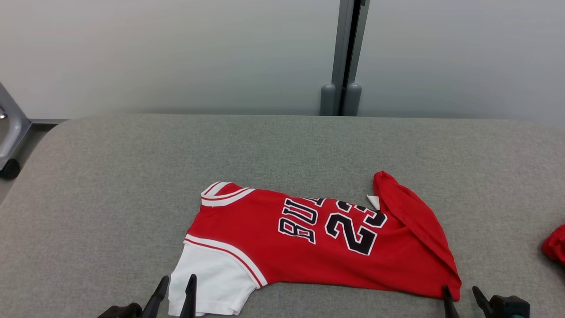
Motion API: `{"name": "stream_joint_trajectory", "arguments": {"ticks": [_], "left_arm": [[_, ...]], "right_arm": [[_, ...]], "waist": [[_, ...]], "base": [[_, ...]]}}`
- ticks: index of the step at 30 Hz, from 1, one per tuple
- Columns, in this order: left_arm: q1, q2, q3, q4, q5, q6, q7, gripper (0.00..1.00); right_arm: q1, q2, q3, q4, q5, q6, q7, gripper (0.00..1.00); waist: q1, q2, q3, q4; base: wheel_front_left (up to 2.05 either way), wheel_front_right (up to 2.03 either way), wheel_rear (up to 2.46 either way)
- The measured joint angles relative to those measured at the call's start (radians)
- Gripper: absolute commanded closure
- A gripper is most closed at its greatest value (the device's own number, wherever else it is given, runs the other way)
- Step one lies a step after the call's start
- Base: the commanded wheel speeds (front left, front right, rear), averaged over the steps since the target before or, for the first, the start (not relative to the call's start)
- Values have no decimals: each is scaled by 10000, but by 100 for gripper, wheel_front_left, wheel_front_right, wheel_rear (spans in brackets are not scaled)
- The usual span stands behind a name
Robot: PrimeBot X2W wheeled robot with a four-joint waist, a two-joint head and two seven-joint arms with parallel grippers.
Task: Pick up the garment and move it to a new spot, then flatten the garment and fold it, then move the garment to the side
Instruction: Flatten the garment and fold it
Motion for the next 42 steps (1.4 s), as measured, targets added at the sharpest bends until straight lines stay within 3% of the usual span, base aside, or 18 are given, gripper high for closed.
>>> {"name": "stream_joint_trajectory", "arguments": {"ticks": [4, 5, 6, 7, 8, 9, 15, 27, 33, 39, 41, 42], "left_arm": [[-79, 121, -146, -148, -38, 0, 0, 0], [-99, 165, -176, -178, -82, 0, 0, 0], [-116, 213, -196, -205, -105, 0, 0, 0], [-122, 263, -213, -240, -121, 0, 0, 0], [-122, 309, -222, -259, -159, 0, 0, 0], [-122, 353, -224, -265, -196, 0, 0, 0], [-115, 384, -134, -259, -263, 0, 0, 0], [-77, 40, -245, -313, -205, 0, 0, 0], [-429, 263, -685, -401, -408, 0, 2, 0], [-951, 700, -1137, -504, -784, 0, 0, 0], [-1044, 796, -1206, -546, -884, 0, 0, 0], [-1050, 828, -1206, -554, -918, 0, 0, 0]], "right_arm": [[-328, -2, -48, 395, 155, 0, 2, 0], [-402, -2, -4, 468, 174, 0, 0, 8], [-453, -4, 63, 525, 188, 0, 0, 28], [-516, -2, 140, 617, 249, 0, 2, 65], [-559, 0, 211, 648, 261, 0, 0, 88], [-593, 0, 276, 650, 322, 0, 2, 100], [-602, -2, 368, -104, 560, 0, 0, 100], [-779, -2, 1137, -2930, 982, 0, 2, 100], [-2299, 0, 1018, -1941, 94, 0, 0, 100], [-3495, 0, -249, -115, -1208, 0, 0, 100], [-3685, 8, -894, 326, -1756, 2, 2, 0], [-3741, 13, -1237, 481, -1954, 2, 2, 0]], "waist": [[0, 0, 157, 54], [0, 0, 194, 68], [0, 0, 233, 82], [0, 0, 265, 94], [1, 0, 290, 100], [1, 0, 311, 96], [0, 0, 293, -44], [0, 0, 386, -493], [0, 1, 780, -178], [1, 1, 1337, 439], [2, 2, 1537, 630], [1, 3, 1624, 709]], "base": [[0, 0, 0], [0, 0, 0], [0, 0, 0], [0, 0, 0], [0, 0, 0], [0, 0, 0], [0, 0, 0], [0, 0, 0], [0, 0, 0], [0, 0, 0], [0, 0, 0], [0, 0, 0]]}}
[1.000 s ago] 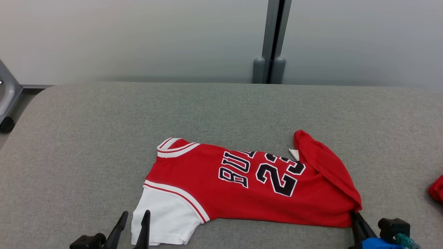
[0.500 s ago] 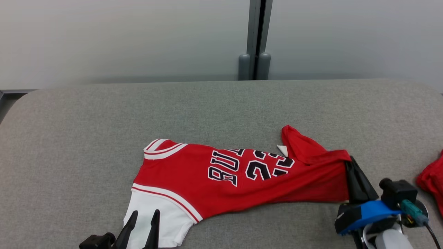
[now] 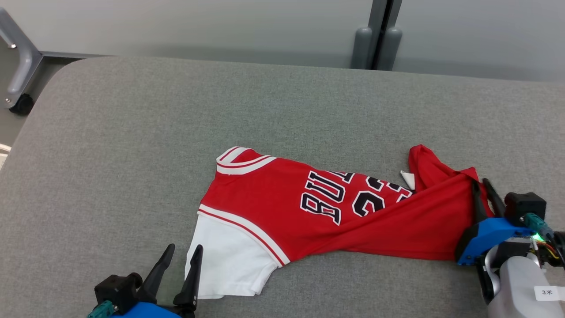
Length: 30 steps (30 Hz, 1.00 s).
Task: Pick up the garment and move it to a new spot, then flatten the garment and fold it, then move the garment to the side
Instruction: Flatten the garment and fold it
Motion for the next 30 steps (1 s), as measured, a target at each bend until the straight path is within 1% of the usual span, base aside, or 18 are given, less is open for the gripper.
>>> {"name": "stream_joint_trajectory", "arguments": {"ticks": [2, 4, 6, 8, 10, 13, 19, 24, 30], "left_arm": [[-19, 92, 17, 0, -67, 0, 0, 0], [-75, 127, 109, 27, -69, 0, 2, 0], [-99, 111, 215, 42, -61, 0, 0, 0], [-90, 69, 343, 54, 13, 0, 0, 0], [-45, -67, 702, 61, 192, 0, 0, 0], [134, -222, 1381, 159, 755, 0, 0, 0], [504, -849, 2573, 577, 1900, 0, 0, 0], [745, -1218, 3145, 815, 2550, 0, 0, 0], [1044, -1413, 3488, 928, 3229, 0, 0, 0]], "right_arm": [[-48, -6, -652, 105, -370, 0, 0, 0], [-79, -2, -1106, -2, -468, 0, 0, 0], [-60, -6, -1348, -274, -410, 0, 0, 0], [113, -27, -1290, -662, -180, -2, -4, 0], [498, -27, -986, -1078, 274, -2, 0, 0], [1326, -25, -282, -1781, 734, 0, -2, 0], [2887, -23, 1127, -2918, 1724, 0, -4, 0], [3801, -27, 2056, -3066, 2004, -2, -2, 0], [4034, -12, 2220, -3154, 2245, 0, -2, 0]], "waist": [[0, 0, 144, 110], [1, 1, 197, 97], [0, 0, 166, -20], [-1, 0, 75, -178], [-2, 0, -62, -345], [-2, 0, -315, -625], [-4, -4, -996, -1092], [-4, -3, -1500, -1275], [-3, -4, -1888, -1264]], "base": [[0, 0, 0], [0, 0, 0], [0, 0, 0], [0, 0, 0], [0, 0, 0], [0, 0, 0], [0, 0, 0], [0, 0, 0], [0, 0, 0]]}}
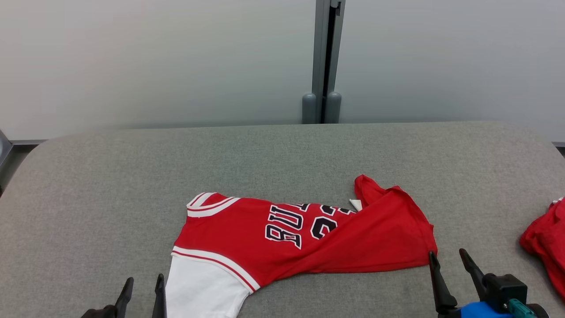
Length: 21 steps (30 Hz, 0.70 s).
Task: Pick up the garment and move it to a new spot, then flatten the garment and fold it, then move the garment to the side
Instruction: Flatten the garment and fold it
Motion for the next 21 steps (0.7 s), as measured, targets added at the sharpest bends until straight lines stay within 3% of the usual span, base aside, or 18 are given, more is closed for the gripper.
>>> {"name": "stream_joint_trajectory", "arguments": {"ticks": [8, 21], "left_arm": [[435, -249, 245, 115, 600, 0, 0, 0], [466, -288, -84, 326, 410, 0, 0, 0]], "right_arm": [[195, -2, 90, 270, 238, -2, 0, 0], [198, -2, 305, 514, 374, -2, 0, 0]], "waist": [[0, 0, -460, 76], [1, 0, -506, 74]], "base": [[0, 0, 0], [0, 0, 0]]}}
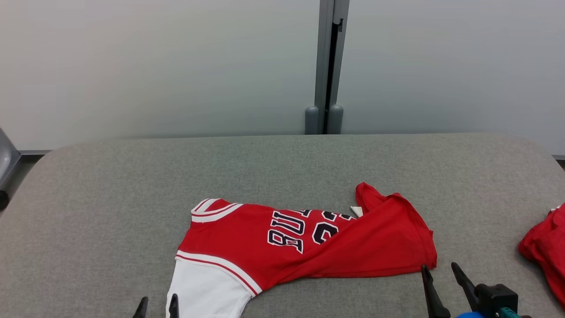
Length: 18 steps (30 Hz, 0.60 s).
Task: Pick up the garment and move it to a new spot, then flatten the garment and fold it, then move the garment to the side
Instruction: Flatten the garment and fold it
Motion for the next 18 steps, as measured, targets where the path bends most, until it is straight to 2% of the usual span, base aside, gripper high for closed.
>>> {"name": "stream_joint_trajectory", "arguments": {"ticks": [5, 12, 18], "left_arm": [[-25, 38, -552, 491, -516, 0, 0, 0], [-375, 309, -692, 1306, -1160, 0, 0, 0], [-500, 385, -1216, 1871, -2046, 0, 0, 0]], "right_arm": [[-1, 2, 81, 19, -17, 0, 0, 0], [-35, 2, 299, -86, -46, 0, 0, 0], [-45, 0, 282, -159, -105, 0, 0, 0]], "waist": [[0, 0, 167, -86], [1, 1, 476, -334], [1, 1, 644, -496]], "base": [[0, 0, 0], [0, 0, 0], [0, 0, 0]]}}
